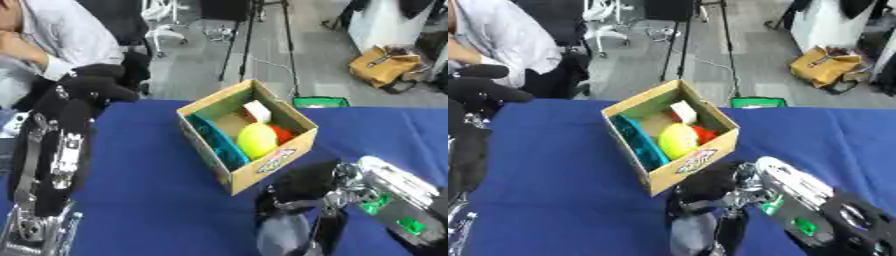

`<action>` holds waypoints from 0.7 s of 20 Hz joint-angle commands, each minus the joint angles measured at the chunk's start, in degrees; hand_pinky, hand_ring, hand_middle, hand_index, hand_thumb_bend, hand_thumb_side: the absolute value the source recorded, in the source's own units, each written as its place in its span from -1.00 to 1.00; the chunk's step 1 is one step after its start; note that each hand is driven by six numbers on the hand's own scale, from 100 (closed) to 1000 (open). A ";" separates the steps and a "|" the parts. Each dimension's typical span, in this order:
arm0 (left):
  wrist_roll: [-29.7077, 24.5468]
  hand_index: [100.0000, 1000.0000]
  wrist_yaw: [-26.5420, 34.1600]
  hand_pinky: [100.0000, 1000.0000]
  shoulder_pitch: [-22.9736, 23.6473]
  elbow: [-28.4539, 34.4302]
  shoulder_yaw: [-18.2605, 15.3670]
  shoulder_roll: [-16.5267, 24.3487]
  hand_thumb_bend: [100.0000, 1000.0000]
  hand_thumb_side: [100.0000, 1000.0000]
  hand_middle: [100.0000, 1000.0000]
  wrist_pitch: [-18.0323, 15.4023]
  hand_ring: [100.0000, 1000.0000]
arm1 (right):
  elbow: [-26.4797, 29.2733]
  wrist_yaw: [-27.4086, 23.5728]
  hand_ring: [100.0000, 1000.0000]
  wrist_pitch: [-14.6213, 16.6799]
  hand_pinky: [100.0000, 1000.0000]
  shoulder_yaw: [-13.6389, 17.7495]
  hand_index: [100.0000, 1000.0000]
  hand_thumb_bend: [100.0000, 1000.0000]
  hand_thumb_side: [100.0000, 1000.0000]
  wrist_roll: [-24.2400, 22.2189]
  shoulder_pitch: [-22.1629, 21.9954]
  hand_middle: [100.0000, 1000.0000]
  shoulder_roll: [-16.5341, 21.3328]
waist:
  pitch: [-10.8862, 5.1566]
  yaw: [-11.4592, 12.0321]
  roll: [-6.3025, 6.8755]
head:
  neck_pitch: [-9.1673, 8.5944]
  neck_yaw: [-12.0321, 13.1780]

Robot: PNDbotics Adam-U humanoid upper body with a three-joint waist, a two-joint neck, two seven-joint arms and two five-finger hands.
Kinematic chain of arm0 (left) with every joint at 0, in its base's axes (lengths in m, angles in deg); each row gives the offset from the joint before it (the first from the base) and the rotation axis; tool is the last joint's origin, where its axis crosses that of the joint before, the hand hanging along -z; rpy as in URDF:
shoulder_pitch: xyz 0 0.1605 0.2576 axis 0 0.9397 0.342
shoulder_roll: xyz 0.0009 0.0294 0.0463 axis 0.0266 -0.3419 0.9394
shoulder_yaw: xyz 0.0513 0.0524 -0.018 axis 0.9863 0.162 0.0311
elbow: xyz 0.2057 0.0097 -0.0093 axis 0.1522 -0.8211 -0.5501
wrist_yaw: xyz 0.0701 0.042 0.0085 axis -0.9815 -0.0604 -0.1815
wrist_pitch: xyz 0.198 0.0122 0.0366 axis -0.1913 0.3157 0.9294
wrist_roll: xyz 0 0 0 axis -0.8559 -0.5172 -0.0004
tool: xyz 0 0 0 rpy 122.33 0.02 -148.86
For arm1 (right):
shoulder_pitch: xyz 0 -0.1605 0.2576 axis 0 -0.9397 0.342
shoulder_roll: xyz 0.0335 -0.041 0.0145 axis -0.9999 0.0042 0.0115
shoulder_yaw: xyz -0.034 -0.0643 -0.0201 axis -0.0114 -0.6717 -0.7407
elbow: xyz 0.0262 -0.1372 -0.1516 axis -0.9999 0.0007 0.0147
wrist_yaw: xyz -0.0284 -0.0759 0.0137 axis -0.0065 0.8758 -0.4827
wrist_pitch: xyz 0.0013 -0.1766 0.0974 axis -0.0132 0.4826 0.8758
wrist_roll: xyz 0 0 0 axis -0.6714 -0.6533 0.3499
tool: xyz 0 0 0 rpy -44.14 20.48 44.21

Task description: Pick up objects on the table and place them in the box.

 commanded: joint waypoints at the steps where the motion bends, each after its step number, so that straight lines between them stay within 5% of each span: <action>1: 0.20 0.44 -0.26 0.36 -0.87 0.84 -0.31 0.61 -1.00 0.22 0.44 0.01 0.22 | 2.20 -0.78 -0.30 4.07 -0.66 1.38 -0.21 -0.69 -0.85 -4.92 1.54 -0.36 1.55 | -0.95 -0.01 0.08 | -0.46 0.11; 14: 0.32 0.44 -0.25 0.36 -0.79 0.84 -0.36 0.64 -1.00 0.22 0.43 0.07 0.22 | 8.20 -2.80 -0.31 0.45 -0.68 4.61 -0.27 -0.74 -0.88 -4.92 4.39 -0.42 4.63 | -1.42 -0.09 -0.19 | -0.80 0.22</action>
